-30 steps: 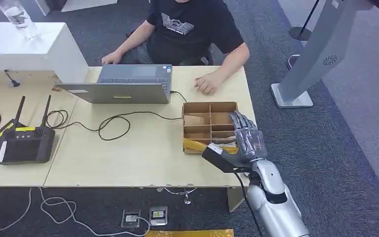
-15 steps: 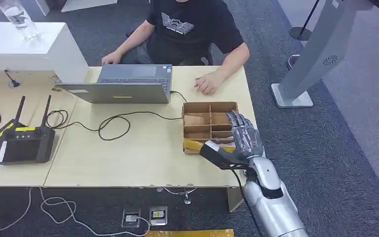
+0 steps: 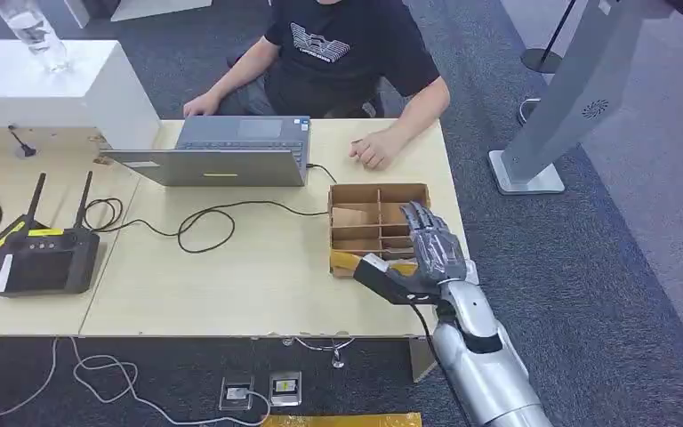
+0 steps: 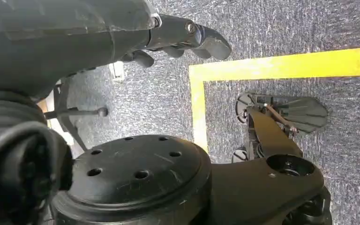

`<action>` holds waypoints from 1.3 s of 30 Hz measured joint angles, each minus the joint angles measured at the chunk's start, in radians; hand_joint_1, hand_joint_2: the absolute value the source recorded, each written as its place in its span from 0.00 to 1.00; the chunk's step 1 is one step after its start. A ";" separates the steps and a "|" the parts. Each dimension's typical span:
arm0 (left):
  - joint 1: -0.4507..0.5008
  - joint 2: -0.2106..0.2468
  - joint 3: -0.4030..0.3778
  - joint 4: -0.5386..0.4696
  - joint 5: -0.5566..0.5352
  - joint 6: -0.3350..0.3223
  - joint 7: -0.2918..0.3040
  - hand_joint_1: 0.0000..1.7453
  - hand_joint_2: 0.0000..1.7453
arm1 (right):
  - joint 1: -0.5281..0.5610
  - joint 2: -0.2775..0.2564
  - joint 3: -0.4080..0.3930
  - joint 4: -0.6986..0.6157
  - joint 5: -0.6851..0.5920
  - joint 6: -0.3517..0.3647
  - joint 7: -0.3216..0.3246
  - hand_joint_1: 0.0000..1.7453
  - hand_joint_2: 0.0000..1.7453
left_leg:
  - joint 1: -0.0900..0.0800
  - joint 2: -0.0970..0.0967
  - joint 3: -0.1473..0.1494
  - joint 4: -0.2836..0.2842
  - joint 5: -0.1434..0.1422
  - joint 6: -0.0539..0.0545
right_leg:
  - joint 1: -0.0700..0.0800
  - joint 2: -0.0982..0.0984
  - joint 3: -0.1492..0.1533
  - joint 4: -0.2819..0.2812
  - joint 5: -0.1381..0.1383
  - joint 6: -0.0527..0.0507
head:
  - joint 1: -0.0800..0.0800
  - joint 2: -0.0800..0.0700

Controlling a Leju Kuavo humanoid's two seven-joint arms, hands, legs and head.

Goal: Pass the card to the sensor for recognition and then transmit it.

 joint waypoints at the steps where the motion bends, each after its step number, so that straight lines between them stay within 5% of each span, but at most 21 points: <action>1: 0.000 0.000 0.000 0.000 0.000 0.000 0.000 0.00 0.00 | -0.001 0.000 0.000 0.003 0.000 0.000 0.000 0.00 1.00 | 0.000 0.000 0.000 0.000 0.000 0.000 | 0.000 0.000 0.000 0.000 0.000 0.000 | 0.000 0.000; 9: 0.000 0.000 0.000 0.000 0.000 0.000 0.000 0.00 0.00 | -0.012 0.006 0.000 0.033 -0.013 -0.004 -0.004 0.02 1.00 | 0.000 0.000 0.000 0.000 0.000 0.000 | 0.000 0.000 0.000 0.000 0.000 0.000 | 0.000 0.000; 10: 0.000 0.000 0.000 0.000 0.000 0.000 0.000 0.00 0.00 | -0.012 0.006 0.000 0.035 -0.013 -0.004 -0.004 0.44 1.00 | 0.000 0.000 0.000 0.000 0.000 0.000 | 0.000 0.000 0.000 0.000 0.000 0.000 | 0.000 0.000; 11: 0.000 0.001 0.000 0.000 0.000 0.000 0.000 0.00 0.00 | -0.013 0.006 0.000 0.039 -0.013 -0.004 -0.005 0.48 1.00 | 0.000 0.000 0.000 0.000 0.000 0.000 | 0.000 0.000 0.000 0.000 0.000 0.000 | 0.000 0.000; 12: 0.000 0.001 0.000 0.000 0.000 0.000 0.000 0.00 0.00 | -0.014 0.007 0.000 0.043 -0.013 -0.004 -0.005 0.91 1.00 | 0.000 0.000 0.000 0.000 0.000 0.000 | 0.000 0.000 0.000 0.000 0.000 0.000 | 0.000 0.000; 14: 0.000 0.001 0.000 0.000 0.000 0.000 0.000 0.00 0.00 | -0.015 0.008 0.000 0.049 -0.013 -0.004 -0.005 1.00 1.00 | 0.000 0.000 0.000 0.000 0.000 0.000 | 0.000 0.000 0.000 0.000 0.000 0.000 | 0.000 0.000; 39: 0.000 0.005 0.000 0.000 0.000 0.000 0.005 0.00 0.00 | -0.016 0.003 -0.001 0.103 -0.030 -0.031 0.007 1.00 1.00 | 0.000 0.000 0.001 0.000 0.000 0.000 | 0.000 0.000 0.000 0.000 0.000 0.000 | 0.000 0.000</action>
